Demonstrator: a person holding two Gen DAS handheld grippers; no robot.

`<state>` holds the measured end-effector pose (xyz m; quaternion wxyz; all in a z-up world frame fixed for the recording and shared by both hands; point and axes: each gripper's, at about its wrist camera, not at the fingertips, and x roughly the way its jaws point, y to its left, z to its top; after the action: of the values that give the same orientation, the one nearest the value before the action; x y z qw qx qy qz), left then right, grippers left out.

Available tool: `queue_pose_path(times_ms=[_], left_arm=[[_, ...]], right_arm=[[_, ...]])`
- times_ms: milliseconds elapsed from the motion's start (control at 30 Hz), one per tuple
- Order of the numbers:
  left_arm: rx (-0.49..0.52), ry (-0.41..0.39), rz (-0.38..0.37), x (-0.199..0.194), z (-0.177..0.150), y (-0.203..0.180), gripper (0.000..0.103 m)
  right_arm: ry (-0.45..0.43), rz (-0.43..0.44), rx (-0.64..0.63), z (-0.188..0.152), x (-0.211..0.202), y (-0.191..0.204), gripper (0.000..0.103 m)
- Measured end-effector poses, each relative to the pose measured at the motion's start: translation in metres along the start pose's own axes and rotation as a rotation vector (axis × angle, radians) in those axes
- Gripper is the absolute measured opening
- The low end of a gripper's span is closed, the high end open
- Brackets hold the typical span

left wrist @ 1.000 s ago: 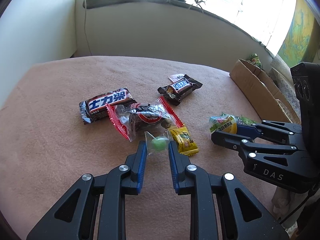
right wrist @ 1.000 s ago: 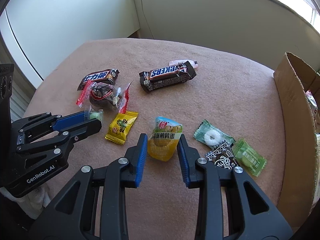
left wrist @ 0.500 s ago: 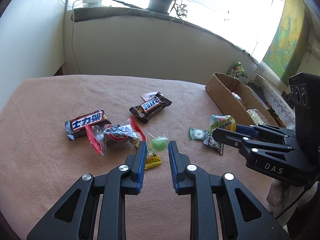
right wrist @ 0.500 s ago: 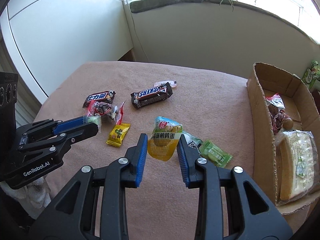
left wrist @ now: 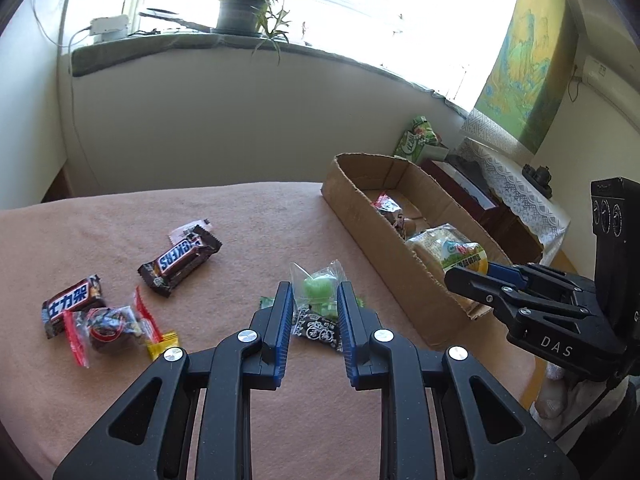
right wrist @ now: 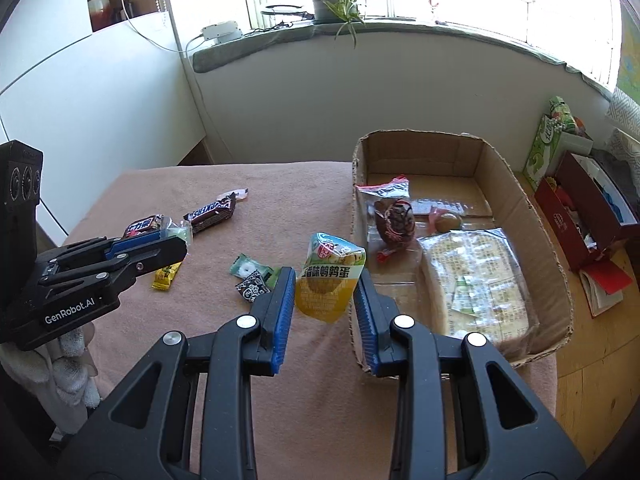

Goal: Organize snacks
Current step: 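Carry both snacks into the cardboard box and open both tools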

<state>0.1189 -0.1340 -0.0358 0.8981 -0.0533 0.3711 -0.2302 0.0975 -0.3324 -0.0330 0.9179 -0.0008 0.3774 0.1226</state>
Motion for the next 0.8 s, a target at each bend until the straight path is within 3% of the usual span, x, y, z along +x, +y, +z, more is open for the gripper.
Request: queue_pose_path(times_ms=[400,800], left_arm=[[0.096,0.008,-0.074,0.042,0.03,-0.066,0.021],[0.124,0.048,-0.091,0.07,0.038,-0.09,0.021]], right_arm=[[0.003,-0.064,0.049,-0.012,-0.014,-0.044,0.031],[0.007,-0.068,0.083,-0.015,-0.007,-0.06,0.032]])
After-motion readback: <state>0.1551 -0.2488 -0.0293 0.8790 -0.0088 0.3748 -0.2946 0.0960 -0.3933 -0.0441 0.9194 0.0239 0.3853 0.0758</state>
